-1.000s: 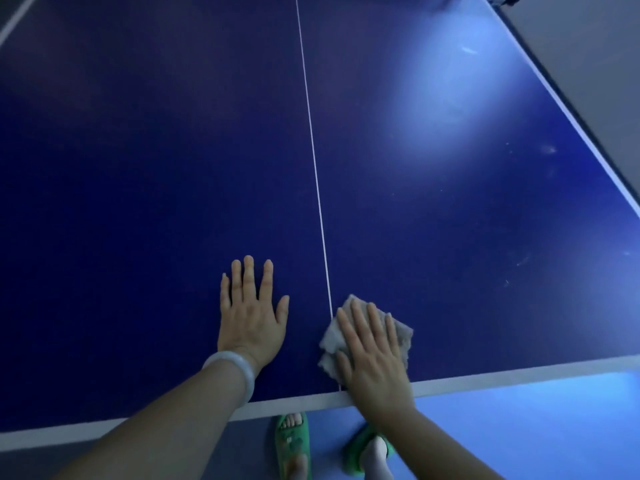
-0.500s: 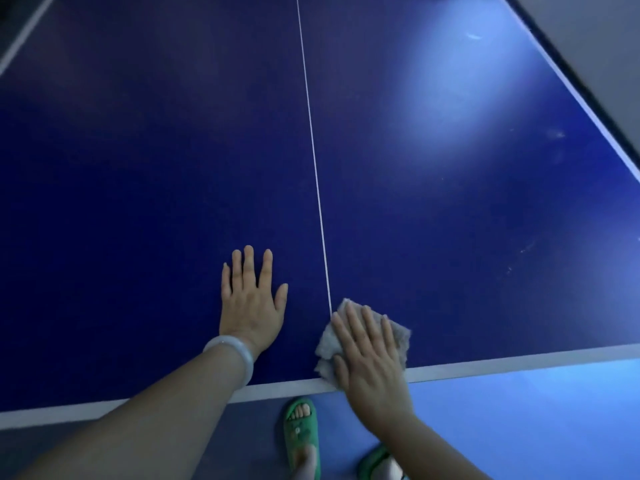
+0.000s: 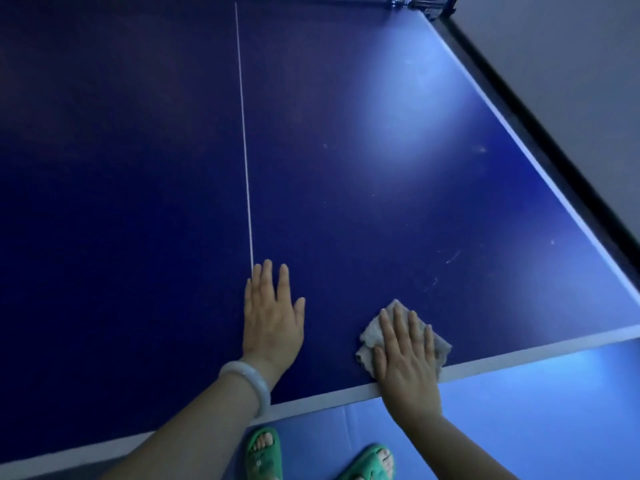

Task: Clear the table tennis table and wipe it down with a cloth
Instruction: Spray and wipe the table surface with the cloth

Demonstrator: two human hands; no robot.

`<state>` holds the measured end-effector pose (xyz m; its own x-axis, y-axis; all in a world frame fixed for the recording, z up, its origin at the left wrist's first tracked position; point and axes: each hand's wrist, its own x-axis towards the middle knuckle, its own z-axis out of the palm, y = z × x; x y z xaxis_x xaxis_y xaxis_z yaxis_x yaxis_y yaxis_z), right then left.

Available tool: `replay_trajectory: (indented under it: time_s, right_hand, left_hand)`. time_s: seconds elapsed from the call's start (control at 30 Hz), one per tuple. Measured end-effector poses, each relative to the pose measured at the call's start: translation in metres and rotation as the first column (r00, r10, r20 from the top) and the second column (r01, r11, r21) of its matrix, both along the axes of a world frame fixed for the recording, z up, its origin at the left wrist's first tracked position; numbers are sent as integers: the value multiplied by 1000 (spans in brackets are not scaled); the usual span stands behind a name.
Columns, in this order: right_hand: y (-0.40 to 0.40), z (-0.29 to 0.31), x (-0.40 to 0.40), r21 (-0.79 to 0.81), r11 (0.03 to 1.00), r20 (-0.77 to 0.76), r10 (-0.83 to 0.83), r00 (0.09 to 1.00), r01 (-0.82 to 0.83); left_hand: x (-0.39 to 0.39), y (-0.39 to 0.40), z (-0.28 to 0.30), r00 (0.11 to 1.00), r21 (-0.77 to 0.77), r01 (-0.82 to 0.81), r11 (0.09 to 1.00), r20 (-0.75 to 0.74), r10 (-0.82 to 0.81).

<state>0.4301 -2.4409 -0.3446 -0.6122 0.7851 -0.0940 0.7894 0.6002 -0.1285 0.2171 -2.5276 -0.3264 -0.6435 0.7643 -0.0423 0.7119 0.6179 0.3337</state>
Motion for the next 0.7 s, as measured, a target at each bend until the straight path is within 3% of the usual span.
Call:
replay_trajectory:
  time_s: [0.1, 0.13, 0.17, 0.23, 0.33, 0.4, 0.47, 0.53, 0.63, 0.7]
  right_hand:
    - [25, -5, 35, 30, 948, -16, 318, 948, -317]
    - [41, -6, 49, 42, 939, -2, 342, 940, -341]
    - [60, -7, 64, 56, 954, 20, 292, 956, -293]
    - [98, -8, 93, 77, 997, 77, -9, 997, 4]
    - [127, -6, 106, 20, 864, 24, -503, 864, 503]
    - [120, -1, 84, 5, 824, -31, -566, 824, 566]
    - [103, -1, 51, 32, 917, -29, -398, 917, 399]
    - [81, -6, 26, 55, 998, -14, -12, 1000, 13]
    - [99, -10, 24, 27, 880, -74, 474, 877, -473]
    - [144, -8, 39, 74, 827, -24, 560, 828, -557]
  left_hand:
    - [27, 41, -5, 982, -72, -150, 986, 108, 157]
    - [33, 48, -9, 976, -109, -187, 976, 94, 197]
    - [38, 52, -14, 975, -146, -210, 967, 46, 218]
    - [44, 54, -21, 972, -189, -233, 954, -54, 227]
    - [46, 57, -27, 965, -194, -255, 947, -108, 238]
    - [48, 57, -26, 965, -200, -256, 946, -116, 237]
    - [48, 58, -26, 963, -204, -261, 944, -125, 239]
    - [48, 59, -26, 960, -204, -272, 941, -120, 252]
    - [49, 59, -26, 958, -192, -273, 943, -141, 249]
    - [48, 59, -27, 955, -192, -279, 941, -153, 252]
